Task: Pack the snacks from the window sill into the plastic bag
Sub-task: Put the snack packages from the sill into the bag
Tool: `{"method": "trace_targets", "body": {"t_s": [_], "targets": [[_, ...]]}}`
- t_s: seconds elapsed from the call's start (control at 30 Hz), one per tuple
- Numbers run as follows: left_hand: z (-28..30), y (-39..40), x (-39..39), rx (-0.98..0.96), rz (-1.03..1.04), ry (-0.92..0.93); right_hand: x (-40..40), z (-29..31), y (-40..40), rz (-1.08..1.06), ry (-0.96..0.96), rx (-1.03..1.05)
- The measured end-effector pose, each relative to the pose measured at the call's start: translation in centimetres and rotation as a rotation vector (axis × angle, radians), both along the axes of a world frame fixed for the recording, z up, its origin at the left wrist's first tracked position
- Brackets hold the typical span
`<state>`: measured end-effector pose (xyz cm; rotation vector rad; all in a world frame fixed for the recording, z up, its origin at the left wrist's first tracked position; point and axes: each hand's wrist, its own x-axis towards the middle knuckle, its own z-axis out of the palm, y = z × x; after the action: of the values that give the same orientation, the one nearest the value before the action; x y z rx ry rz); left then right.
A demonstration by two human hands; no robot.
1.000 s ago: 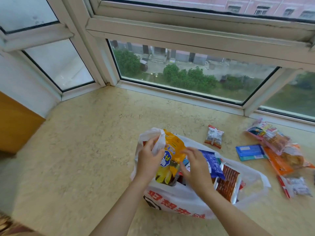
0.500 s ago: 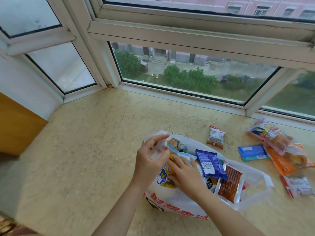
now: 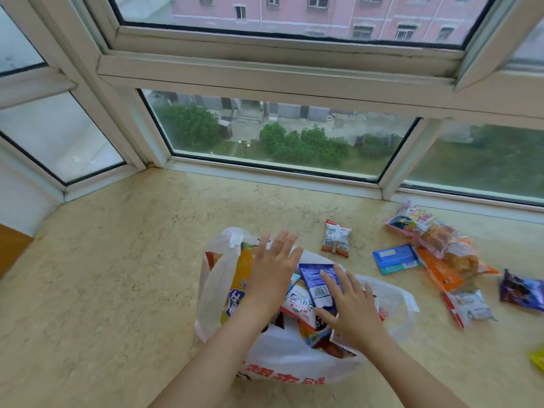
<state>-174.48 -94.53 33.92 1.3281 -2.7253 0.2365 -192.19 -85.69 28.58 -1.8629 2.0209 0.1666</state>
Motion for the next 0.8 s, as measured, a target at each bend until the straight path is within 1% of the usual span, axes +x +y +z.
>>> {"method": "trace_targets", "body": {"t_s": [0.03,0.1,0.13,0.2,0.27,0.3,0.33,0.37,0.43,0.47,0.53,0.6,0.7,0.73,0.8], "targets": [[-0.4,-1.0,-0.8,0.068,0.011,-0.113,-0.6,-0.7,0.0,0.005,-0.028,-0.008],[-1.8,-3.3,-2.4,0.265,0.047,-0.331,-1.0,-0.9,0.0,-0.025,-0.158,0.093],[-2.4,-4.2,-3.2,0.302,0.047,-0.416,-0.8,-0.8,0.2,-0.025,-0.195,0.097],[-2.9,-5.2,-4.5,0.295,0.005,-0.527,-0.3,-1.0,1.0,-0.011,-0.235,0.048],[-3.2,-5.7,-5.0,0.273,-0.052,-0.522,0.0,-1.0,2.4,-0.001,-0.221,0.013],[-3.3,-5.9,-5.0,0.265,-0.047,-0.48,0.1,-1.1,3.1,0.018,-0.191,0.004],[-3.5,-6.1,-4.9,0.247,-0.018,-0.4,0.1,-1.5,3.7,0.041,-0.164,0.028],[-3.6,-6.4,-4.8,0.221,0.033,-0.288,0.1,-1.7,4.2,0.045,-0.135,0.07],[-3.7,-6.9,-4.7,0.158,0.14,-0.044,0.3,-2.2,4.9,0.043,-0.093,0.049],[-4.0,-7.2,-4.5,0.118,0.147,0.043,0.4,-2.6,5.1,0.06,-0.08,0.048],[-4.9,-7.2,-4.3,0.058,0.091,0.114,0.5,-3.3,5.1,0.089,-0.026,0.015],[-5.5,-7.0,-4.3,0.12,0.015,0.181,0.3,-3.4,4.4,0.081,0.001,-0.049],[-4.5,-7.1,-5.9,0.197,-0.046,0.339,-0.4,-1.8,3.6,0.072,-0.02,-0.148],[-3.7,-7.1,-7.0,0.23,-0.041,0.403,-1.0,-1.1,3.5,0.074,-0.019,-0.209],[-2.4,-7.1,-9.9,0.36,0.022,0.544,-2.9,0.0,3.3,0.025,-0.016,-0.332]]}}
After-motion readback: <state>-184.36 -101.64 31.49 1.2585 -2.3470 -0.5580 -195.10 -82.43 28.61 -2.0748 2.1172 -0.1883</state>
